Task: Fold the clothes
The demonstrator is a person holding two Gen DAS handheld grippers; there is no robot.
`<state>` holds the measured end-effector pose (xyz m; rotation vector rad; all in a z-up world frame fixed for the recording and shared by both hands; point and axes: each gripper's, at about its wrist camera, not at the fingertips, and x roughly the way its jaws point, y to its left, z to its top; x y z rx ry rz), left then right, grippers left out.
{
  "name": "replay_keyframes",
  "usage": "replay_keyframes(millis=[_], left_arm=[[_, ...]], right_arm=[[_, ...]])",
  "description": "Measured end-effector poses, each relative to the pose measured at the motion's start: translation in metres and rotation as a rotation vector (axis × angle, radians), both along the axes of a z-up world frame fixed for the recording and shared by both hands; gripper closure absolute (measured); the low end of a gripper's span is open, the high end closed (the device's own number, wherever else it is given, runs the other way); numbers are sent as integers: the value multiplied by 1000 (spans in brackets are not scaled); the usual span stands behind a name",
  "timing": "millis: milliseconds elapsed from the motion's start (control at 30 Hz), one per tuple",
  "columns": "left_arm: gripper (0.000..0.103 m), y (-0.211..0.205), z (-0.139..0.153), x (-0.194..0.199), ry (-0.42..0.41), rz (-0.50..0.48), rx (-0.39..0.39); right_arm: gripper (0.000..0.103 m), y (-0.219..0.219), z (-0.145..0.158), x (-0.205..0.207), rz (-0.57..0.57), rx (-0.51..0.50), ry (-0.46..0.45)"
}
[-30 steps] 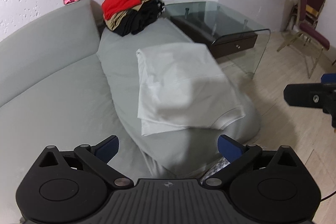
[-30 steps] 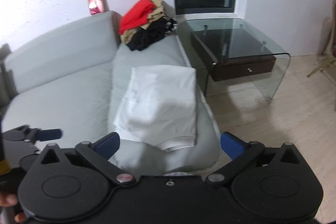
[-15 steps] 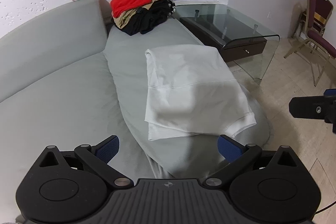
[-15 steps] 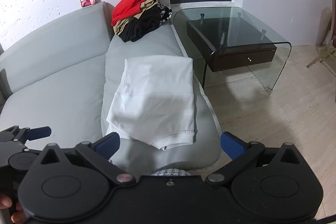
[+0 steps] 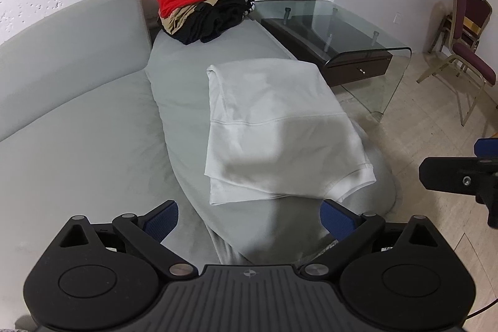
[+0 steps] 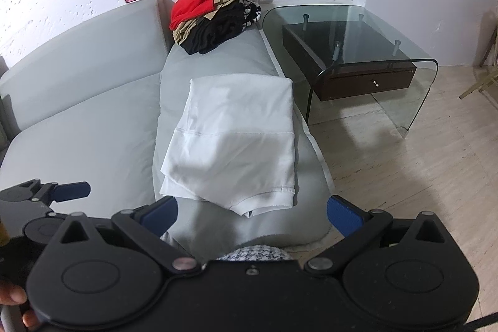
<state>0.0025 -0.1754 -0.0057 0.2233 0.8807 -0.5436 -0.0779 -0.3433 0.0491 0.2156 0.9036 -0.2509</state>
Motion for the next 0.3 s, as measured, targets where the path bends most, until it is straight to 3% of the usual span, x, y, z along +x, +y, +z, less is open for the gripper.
replay_keyframes(millis=[300], left_arm=[[3, -4, -2, -4, -36, -19, 9]], right_arm=[[0, 0, -1, 0, -7, 5, -1]])
